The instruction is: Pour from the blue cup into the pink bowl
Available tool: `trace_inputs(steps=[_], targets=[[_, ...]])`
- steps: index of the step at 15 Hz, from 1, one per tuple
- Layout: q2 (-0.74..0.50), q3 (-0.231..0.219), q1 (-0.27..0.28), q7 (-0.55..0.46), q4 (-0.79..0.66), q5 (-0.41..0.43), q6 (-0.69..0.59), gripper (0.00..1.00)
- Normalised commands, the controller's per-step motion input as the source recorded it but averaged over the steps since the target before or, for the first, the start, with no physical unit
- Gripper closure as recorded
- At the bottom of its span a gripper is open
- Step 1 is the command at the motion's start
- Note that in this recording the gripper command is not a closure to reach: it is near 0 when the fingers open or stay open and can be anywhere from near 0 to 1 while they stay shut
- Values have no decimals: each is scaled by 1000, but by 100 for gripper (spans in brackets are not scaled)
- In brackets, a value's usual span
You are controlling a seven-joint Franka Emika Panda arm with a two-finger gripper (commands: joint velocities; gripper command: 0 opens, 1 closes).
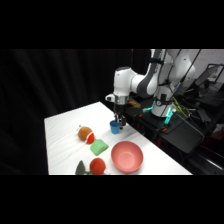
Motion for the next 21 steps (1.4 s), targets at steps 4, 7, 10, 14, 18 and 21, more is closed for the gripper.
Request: trace_inputs(steps=[4, 7, 10, 14, 18, 21], targets=[[264, -54, 46, 147, 52, -32, 329, 0], [193, -46, 59, 84, 109, 23, 160, 100], [57, -129, 128, 120, 91, -35, 79, 100], [66, -162, 177, 144, 68, -107, 59, 64], [-47, -97, 160, 148, 20, -105, -100, 15], [-604, -185, 241, 290, -118, -380, -631, 14]])
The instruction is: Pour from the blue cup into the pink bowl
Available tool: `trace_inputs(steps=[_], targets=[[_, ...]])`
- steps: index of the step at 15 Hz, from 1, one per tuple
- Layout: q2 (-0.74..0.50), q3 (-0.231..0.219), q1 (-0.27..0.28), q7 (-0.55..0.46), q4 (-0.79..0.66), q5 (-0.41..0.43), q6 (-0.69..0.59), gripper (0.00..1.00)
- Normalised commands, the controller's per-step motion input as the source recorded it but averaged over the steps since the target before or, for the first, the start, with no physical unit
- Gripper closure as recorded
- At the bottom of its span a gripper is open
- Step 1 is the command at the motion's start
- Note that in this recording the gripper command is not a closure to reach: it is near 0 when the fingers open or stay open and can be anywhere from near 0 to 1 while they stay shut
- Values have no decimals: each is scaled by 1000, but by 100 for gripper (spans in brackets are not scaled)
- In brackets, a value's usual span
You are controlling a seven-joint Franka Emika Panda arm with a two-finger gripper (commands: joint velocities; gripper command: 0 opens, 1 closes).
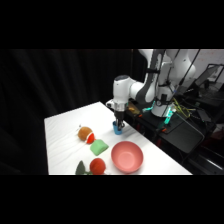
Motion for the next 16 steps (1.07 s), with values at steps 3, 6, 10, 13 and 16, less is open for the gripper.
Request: trace_inputs(steps=[3, 6, 10, 13, 16], targets=[[-836, -83, 143, 619, -85, -760, -837, 12], [-674, 338, -118, 178, 59, -171, -755, 12], [-281, 339, -56, -178, 221, 271, -467, 12], [27, 229, 78, -344, 360, 503, -236, 11], [251, 172, 108, -340, 413, 440, -53, 11]])
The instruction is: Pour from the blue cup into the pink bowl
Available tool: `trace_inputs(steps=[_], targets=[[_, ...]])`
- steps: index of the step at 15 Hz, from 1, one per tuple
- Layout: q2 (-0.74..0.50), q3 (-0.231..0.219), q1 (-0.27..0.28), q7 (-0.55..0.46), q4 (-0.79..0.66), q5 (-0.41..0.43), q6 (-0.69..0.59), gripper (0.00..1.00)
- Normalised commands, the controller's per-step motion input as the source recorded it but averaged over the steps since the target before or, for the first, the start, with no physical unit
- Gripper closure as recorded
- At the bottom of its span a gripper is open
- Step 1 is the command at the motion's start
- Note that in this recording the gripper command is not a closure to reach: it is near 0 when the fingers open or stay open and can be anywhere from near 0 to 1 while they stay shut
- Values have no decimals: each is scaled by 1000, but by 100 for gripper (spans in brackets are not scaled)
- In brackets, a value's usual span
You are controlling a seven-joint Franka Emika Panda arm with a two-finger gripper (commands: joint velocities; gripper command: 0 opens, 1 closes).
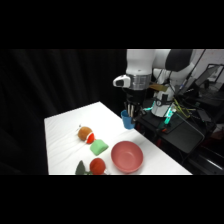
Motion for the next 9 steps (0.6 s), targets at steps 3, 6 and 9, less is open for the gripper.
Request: trace_inputs(steps=[3, 6, 9], targets=[[477, 99, 123, -574, 481, 591, 48, 11], [571, 74, 43, -787, 540, 712, -41, 11], [548, 65, -171, -910, 562, 675, -264, 11]])
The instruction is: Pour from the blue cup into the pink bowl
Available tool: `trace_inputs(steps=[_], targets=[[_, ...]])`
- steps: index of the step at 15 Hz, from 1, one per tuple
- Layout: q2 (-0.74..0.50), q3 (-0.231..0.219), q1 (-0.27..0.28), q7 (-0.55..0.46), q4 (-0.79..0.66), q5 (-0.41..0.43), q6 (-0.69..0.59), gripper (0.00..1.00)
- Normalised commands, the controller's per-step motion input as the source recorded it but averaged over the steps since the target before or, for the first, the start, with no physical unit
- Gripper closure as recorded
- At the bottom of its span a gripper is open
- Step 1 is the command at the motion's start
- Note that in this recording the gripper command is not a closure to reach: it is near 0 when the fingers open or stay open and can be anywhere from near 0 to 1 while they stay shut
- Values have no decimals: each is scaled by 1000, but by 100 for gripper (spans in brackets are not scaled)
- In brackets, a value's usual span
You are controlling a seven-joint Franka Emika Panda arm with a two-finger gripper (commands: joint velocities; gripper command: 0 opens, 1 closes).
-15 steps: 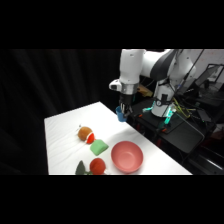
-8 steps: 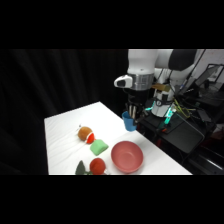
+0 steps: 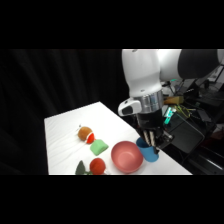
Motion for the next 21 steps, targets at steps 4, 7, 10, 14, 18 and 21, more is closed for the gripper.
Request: trace_inputs(steps=[4, 7, 10, 14, 18, 21], targets=[[453, 78, -356, -825, 516, 475, -562, 10], [376, 36, -333, -582, 492, 258, -746, 13], [333, 23, -225, -383, 476, 181, -784, 14], [321, -1, -142, -249, 459, 198, -780, 14], [249, -57, -60, -102, 389, 188, -607, 14], [-118, -163, 128, 115, 66, -20, 52, 14]])
